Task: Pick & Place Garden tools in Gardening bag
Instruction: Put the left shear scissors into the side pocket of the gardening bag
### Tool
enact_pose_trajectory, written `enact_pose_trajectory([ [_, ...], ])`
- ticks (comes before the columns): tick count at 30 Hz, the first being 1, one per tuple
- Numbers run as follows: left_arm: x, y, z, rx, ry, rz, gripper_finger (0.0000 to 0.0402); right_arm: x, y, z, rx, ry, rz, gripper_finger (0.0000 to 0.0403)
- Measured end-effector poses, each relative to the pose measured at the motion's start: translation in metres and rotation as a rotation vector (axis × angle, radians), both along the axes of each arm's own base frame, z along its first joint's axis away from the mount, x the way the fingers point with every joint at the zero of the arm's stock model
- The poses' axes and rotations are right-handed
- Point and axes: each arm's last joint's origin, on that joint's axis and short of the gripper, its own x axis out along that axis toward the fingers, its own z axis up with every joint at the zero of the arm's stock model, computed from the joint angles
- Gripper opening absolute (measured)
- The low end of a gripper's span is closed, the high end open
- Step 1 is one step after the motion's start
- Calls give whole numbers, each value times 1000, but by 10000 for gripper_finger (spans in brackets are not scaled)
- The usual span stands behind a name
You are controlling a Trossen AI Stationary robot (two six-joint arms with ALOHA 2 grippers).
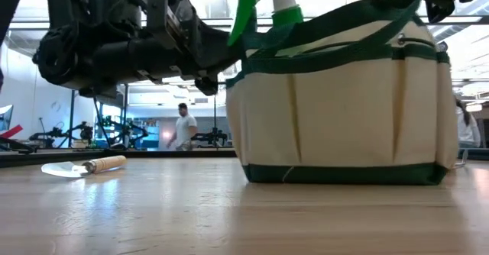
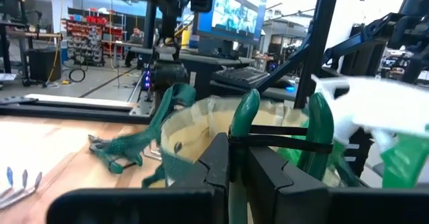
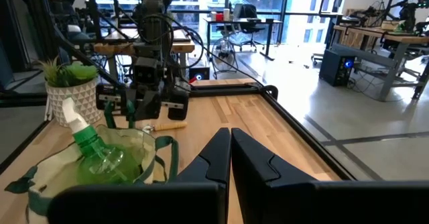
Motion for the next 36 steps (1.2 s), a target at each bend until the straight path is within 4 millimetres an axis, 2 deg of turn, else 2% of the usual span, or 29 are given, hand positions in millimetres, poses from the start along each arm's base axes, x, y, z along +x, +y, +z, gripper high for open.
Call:
enact_pose_trajectory([
  [6,8,-2,-2,1,-2,-14,26,0,0,0,0,0,1,8],
  [36,5,-2,-7,57,27,-28,26,0,0,0,0,0,0,8],
])
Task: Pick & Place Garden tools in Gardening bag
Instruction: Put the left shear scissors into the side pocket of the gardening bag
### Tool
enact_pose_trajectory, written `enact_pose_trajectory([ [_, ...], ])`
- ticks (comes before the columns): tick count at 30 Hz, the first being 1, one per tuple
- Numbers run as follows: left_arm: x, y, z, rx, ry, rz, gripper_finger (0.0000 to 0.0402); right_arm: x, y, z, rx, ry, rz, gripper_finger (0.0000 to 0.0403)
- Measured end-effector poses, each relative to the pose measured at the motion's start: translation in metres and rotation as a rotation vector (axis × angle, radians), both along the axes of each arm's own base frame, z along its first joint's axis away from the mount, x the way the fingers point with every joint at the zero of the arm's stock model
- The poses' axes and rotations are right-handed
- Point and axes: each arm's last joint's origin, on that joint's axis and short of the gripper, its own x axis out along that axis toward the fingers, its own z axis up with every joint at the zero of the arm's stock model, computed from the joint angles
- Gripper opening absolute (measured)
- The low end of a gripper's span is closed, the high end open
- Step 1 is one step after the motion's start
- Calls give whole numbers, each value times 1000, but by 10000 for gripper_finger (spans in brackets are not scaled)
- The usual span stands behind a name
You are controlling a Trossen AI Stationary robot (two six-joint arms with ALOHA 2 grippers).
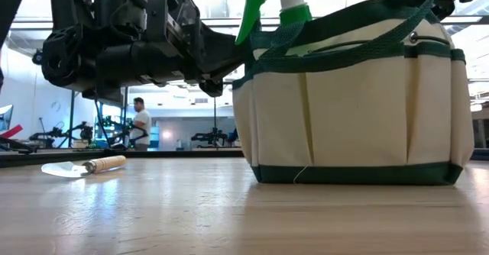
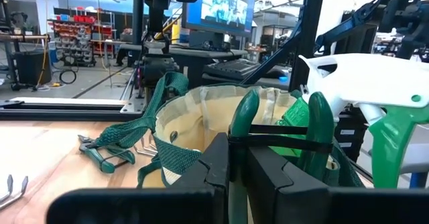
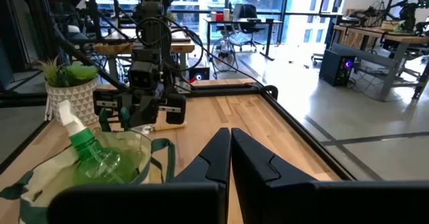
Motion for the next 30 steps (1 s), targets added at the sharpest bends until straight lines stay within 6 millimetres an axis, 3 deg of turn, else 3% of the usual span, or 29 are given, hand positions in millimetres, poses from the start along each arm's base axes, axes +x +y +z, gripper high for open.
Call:
enact_pose_trajectory([
  [15,0,0,-3,9,35,3,28,0,0,0,0,0,0,8],
  [22,0,0,-9,-10,90,2,90,0,0,0,0,0,0,8],
  [30,3,0,-3,-34,64,-2,106,0,0,0,0,0,0,8],
])
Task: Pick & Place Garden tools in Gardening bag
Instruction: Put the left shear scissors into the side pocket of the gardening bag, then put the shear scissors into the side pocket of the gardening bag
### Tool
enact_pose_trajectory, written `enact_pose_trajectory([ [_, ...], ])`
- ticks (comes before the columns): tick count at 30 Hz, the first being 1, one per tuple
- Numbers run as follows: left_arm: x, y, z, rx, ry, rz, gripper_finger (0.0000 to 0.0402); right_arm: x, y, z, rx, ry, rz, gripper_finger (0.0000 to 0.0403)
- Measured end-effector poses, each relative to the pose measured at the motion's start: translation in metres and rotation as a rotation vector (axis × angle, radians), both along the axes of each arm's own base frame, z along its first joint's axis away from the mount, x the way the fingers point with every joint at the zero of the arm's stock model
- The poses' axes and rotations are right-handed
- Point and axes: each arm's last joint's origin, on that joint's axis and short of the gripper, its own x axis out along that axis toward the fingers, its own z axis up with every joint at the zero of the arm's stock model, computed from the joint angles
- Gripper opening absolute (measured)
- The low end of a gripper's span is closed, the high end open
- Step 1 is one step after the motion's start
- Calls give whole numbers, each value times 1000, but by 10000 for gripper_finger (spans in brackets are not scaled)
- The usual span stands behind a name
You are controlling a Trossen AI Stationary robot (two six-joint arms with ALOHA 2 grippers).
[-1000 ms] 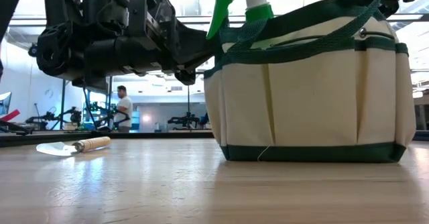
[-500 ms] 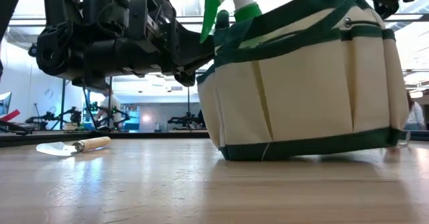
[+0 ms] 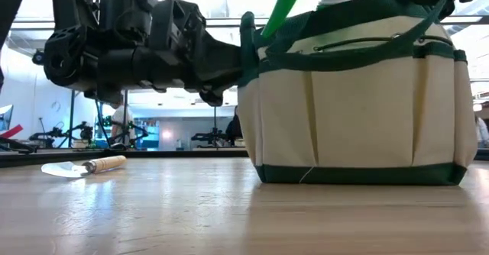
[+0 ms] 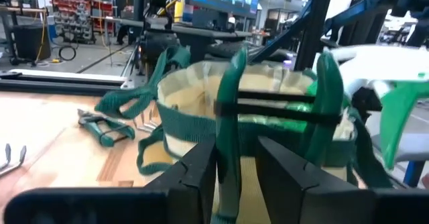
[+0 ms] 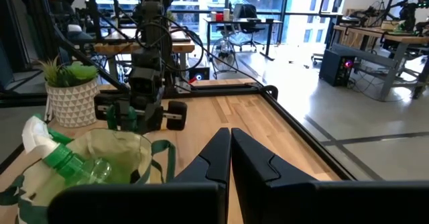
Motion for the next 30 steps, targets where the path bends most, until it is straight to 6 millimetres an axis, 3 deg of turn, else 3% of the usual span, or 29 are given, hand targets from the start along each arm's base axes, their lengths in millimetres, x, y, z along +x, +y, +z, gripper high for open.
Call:
enact_pose_trajectory([
  [10,0,0,1,-4,-1,-8,111,0,0,0,0,0,0,8],
  [22,1,-1,2,-55,6,-26,210,0,0,0,0,0,0,8],
  [30,-1,-2,6,-27,23,-68,214,0,0,0,0,0,-1,8],
])
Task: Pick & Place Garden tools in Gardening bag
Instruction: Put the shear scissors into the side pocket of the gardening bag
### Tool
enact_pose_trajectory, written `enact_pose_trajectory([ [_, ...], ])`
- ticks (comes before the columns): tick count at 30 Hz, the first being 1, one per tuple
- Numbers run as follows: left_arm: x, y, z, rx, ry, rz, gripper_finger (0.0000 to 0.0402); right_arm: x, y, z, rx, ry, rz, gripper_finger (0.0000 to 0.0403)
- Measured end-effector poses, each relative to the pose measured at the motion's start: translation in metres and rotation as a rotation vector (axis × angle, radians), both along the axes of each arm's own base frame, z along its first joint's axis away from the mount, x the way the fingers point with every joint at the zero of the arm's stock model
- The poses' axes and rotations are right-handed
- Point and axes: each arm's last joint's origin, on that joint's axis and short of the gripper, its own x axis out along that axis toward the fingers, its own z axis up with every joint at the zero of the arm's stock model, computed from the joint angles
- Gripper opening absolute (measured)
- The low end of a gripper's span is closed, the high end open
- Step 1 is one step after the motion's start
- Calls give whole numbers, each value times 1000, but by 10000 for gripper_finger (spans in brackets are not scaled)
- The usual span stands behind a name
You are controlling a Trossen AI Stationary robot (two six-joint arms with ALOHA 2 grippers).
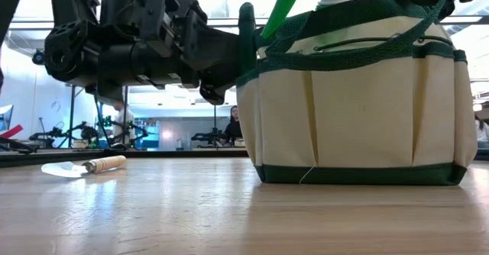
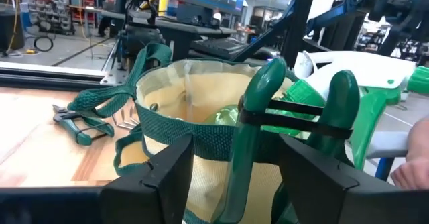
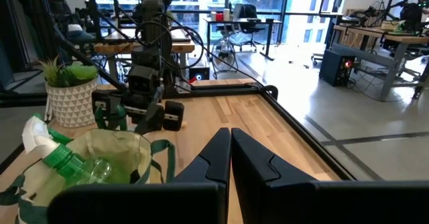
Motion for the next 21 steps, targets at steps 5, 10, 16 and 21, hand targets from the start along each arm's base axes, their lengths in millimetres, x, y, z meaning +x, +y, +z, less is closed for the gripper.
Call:
enact_pose_trajectory([
  [5,-3,0,8,12,70,0,208,0,0,0,0,0,0,8],
  [10,-8,1,14,33,153,7,198,0,0,0,0,0,1,8],
  [16,-10,2,16,44,176,8,177,0,0,0,0,0,0,8],
  [21,-10,2,16,45,177,9,168,0,0,0,0,0,0,8],
])
